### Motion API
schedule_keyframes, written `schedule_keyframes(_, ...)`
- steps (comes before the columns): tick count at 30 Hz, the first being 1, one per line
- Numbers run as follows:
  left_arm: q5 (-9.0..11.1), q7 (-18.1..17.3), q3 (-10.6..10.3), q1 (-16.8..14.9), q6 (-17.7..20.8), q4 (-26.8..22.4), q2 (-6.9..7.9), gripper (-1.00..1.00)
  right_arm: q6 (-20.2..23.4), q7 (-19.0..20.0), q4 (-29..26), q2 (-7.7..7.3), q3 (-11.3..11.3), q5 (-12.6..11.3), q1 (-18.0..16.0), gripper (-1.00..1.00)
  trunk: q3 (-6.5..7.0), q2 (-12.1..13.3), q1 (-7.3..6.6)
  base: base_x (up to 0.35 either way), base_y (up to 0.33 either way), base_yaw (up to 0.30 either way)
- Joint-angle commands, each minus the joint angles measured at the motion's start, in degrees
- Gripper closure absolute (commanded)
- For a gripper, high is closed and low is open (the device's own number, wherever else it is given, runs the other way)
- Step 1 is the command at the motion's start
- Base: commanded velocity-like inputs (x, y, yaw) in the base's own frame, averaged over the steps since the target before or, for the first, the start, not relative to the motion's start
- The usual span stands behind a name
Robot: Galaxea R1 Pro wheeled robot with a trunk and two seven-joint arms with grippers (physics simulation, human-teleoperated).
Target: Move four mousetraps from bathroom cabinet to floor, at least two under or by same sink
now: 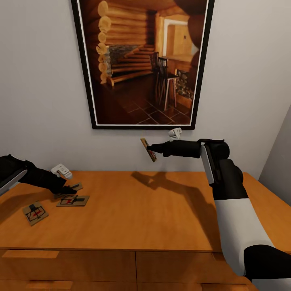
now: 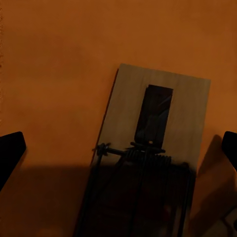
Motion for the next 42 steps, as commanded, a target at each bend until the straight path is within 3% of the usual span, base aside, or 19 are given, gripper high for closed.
schedule_keyframes(1, -0.12, -0.09, -2.72, -0.04, 0.18, 0.0, 0.04, -1.0, 0.37, 0.22, -0.03, 0.02, -0.04, 0.16, -0.07, 1.0, -0.08, -0.02, 0.0, 0.0, 0.0, 0.0)
schedule_keyframes(13, -0.42, -0.08, -3.08, -0.04, 0.16, 0.08, -0.05, -1.0, 0.37, 0.22, -0.03, 0.02, -0.03, 0.17, -0.03, 1.0, -0.08, -0.02, 0.0, 0.0, 0.0, 0.0)
schedule_keyframes(14, -0.42, -0.08, -3.1, -0.04, 0.07, 0.09, -0.05, 1.0, 0.37, 0.22, -0.03, 0.02, -0.03, 0.17, -0.02, 1.0, -0.08, -0.02, 0.0, 0.0, 0.0, 0.0)
schedule_keyframes(19, -0.4, -0.08, -3.11, -0.04, -0.38, 0.1, -0.08, 1.0, 0.37, 0.22, -0.04, 0.02, -0.03, 0.17, -0.03, 1.0, -0.08, -0.02, 0.0, 0.0, 0.0, 0.0)
schedule_keyframes(28, -0.47, -0.09, -3.03, -0.04, -0.52, 3.27, -1.47, 1.0, 0.37, 0.22, -0.03, 0.02, -0.03, 0.12, -0.03, 1.0, -0.08, -0.02, 0.0, 0.0, 0.0, 0.0)
schedule_keyframes(42, -0.39, -0.32, -2.7, -0.4, -0.37, 2.61, -0.86, 1.0, 0.37, 0.22, -0.03, 0.02, -0.03, 0.08, -0.04, 1.0, -0.08, -0.02, 0.0, 0.0, 0.0, 0.0)
